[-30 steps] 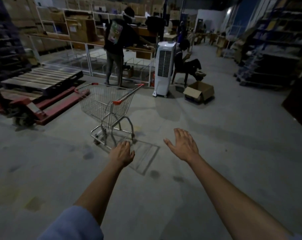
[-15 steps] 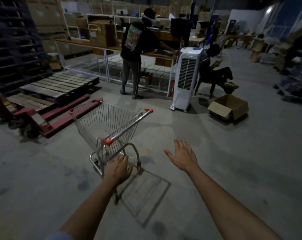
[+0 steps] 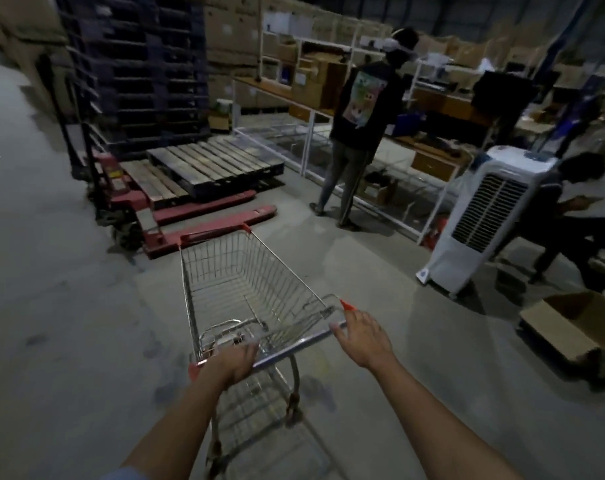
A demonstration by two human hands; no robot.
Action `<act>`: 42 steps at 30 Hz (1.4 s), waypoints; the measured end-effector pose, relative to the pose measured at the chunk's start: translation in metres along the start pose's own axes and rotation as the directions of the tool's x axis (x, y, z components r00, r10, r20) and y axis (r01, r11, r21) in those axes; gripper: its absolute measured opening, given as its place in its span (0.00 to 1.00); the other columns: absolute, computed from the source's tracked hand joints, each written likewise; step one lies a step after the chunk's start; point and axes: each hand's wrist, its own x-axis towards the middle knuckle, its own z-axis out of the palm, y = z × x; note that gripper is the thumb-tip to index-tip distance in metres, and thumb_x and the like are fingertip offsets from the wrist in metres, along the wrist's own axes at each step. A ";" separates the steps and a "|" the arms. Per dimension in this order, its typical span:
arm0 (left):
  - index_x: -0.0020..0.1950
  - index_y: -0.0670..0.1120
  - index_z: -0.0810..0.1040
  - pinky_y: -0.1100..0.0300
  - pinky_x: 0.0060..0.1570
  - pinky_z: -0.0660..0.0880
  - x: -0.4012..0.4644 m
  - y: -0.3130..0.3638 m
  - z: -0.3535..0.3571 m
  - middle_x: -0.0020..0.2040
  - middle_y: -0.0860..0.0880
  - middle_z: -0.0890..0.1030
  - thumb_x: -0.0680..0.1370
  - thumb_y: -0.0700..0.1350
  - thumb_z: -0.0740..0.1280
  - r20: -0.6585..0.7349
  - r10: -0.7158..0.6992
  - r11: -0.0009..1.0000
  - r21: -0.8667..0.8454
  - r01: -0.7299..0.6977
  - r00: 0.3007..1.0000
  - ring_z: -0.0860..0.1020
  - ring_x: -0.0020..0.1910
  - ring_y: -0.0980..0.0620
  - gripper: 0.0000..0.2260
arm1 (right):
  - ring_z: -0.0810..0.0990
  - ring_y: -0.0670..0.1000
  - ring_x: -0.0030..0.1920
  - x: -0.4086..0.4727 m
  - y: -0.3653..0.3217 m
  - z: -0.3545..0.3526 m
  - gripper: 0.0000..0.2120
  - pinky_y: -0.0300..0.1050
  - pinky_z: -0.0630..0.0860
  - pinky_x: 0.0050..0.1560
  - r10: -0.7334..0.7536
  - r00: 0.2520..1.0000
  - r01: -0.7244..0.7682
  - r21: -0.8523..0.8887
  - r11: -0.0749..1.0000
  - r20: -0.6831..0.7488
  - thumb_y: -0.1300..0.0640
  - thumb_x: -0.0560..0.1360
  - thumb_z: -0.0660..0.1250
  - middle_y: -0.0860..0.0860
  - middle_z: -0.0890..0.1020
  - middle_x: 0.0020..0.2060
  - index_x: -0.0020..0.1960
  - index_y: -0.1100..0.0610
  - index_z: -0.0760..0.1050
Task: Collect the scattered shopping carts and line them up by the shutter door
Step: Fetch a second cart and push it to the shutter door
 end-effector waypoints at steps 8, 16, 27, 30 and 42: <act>0.67 0.43 0.79 0.48 0.66 0.72 0.000 -0.023 -0.003 0.71 0.38 0.77 0.86 0.64 0.49 0.032 -0.350 0.916 -0.199 0.349 0.936 0.77 0.69 0.39 0.30 | 0.81 0.57 0.30 0.117 0.037 0.105 0.16 0.55 0.82 0.50 -0.315 0.945 0.326 -0.332 0.885 0.089 0.44 0.79 0.62 0.53 0.81 0.28 0.38 0.51 0.78; 0.76 0.51 0.73 0.37 0.76 0.56 0.001 0.010 -0.026 0.77 0.43 0.72 0.84 0.65 0.45 0.140 -0.501 0.845 -0.135 0.517 0.854 0.69 0.76 0.40 0.31 | 0.84 0.52 0.45 0.185 0.014 0.081 0.32 0.56 0.64 0.70 -0.502 0.828 0.558 -0.464 0.689 0.250 0.41 0.75 0.35 0.50 0.84 0.40 0.49 0.46 0.78; 0.67 0.53 0.82 0.32 0.75 0.49 -0.050 -0.011 0.038 0.65 0.45 0.83 0.75 0.74 0.33 0.038 -0.792 0.593 -0.192 0.782 0.610 0.78 0.66 0.45 0.46 | 0.83 0.55 0.41 0.205 -0.090 0.064 0.17 0.58 0.77 0.58 -0.771 0.546 0.828 -0.354 0.436 0.327 0.43 0.84 0.46 0.50 0.82 0.37 0.49 0.47 0.70; 0.61 0.51 0.84 0.35 0.75 0.50 -0.097 -0.010 0.053 0.60 0.46 0.85 0.77 0.74 0.36 0.009 -0.866 0.483 -0.246 0.841 0.500 0.80 0.62 0.46 0.43 | 0.83 0.55 0.41 0.180 -0.129 0.075 0.20 0.58 0.77 0.58 -0.824 0.452 0.877 -0.338 0.341 0.342 0.42 0.83 0.43 0.50 0.83 0.38 0.52 0.47 0.72; 0.49 0.48 0.82 0.40 0.75 0.56 -0.335 0.015 0.146 0.53 0.46 0.86 0.77 0.70 0.35 0.103 -0.995 -0.048 -0.399 0.916 -0.007 0.82 0.56 0.46 0.41 | 0.84 0.54 0.42 -0.004 -0.350 0.116 0.45 0.56 0.78 0.60 -0.920 -0.009 0.987 -0.143 -0.071 0.392 0.31 0.79 0.31 0.54 0.83 0.37 0.39 0.55 0.80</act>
